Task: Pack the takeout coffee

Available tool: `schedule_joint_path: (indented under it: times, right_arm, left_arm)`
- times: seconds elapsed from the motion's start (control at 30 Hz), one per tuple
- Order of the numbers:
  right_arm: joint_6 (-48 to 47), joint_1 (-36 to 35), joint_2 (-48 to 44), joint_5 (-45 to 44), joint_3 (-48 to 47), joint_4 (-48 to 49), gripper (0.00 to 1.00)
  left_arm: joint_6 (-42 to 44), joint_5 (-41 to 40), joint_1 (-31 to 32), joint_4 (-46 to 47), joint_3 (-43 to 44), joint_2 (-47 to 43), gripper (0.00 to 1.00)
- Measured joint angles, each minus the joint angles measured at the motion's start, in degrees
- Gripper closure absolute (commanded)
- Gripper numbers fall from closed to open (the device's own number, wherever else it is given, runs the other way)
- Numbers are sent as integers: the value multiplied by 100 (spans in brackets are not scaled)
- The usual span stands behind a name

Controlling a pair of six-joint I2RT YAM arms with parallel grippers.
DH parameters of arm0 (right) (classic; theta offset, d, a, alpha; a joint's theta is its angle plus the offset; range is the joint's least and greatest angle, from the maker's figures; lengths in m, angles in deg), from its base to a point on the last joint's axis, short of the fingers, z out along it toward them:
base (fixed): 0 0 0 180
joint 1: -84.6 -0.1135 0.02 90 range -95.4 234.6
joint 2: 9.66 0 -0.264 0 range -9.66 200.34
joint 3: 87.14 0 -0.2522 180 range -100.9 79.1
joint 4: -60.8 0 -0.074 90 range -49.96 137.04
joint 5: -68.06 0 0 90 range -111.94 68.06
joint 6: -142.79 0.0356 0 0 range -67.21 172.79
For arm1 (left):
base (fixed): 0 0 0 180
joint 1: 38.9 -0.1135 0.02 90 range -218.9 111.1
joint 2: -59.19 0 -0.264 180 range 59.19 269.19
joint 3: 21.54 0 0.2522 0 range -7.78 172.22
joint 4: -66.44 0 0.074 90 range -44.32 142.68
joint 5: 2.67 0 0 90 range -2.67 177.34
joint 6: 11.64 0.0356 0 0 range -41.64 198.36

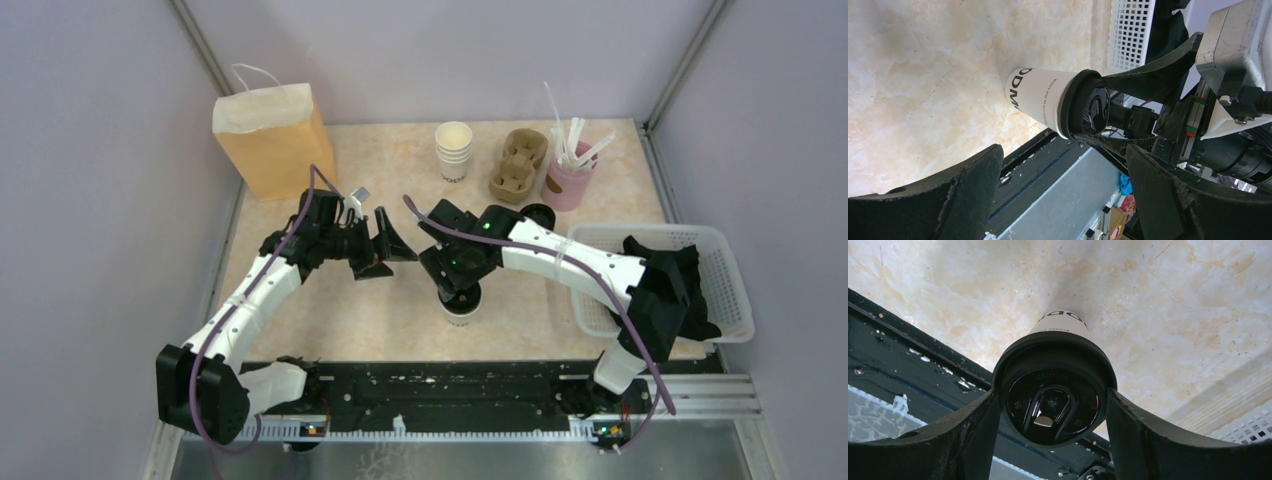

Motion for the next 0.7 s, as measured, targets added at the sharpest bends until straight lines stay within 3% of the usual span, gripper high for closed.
schedule_joint_path:
  times: [0.7]
  right_arm:
    - [96,-68,0,-52,13,-42,32]
  left_arm:
    - [0,-20,0,-11,0,0,2]
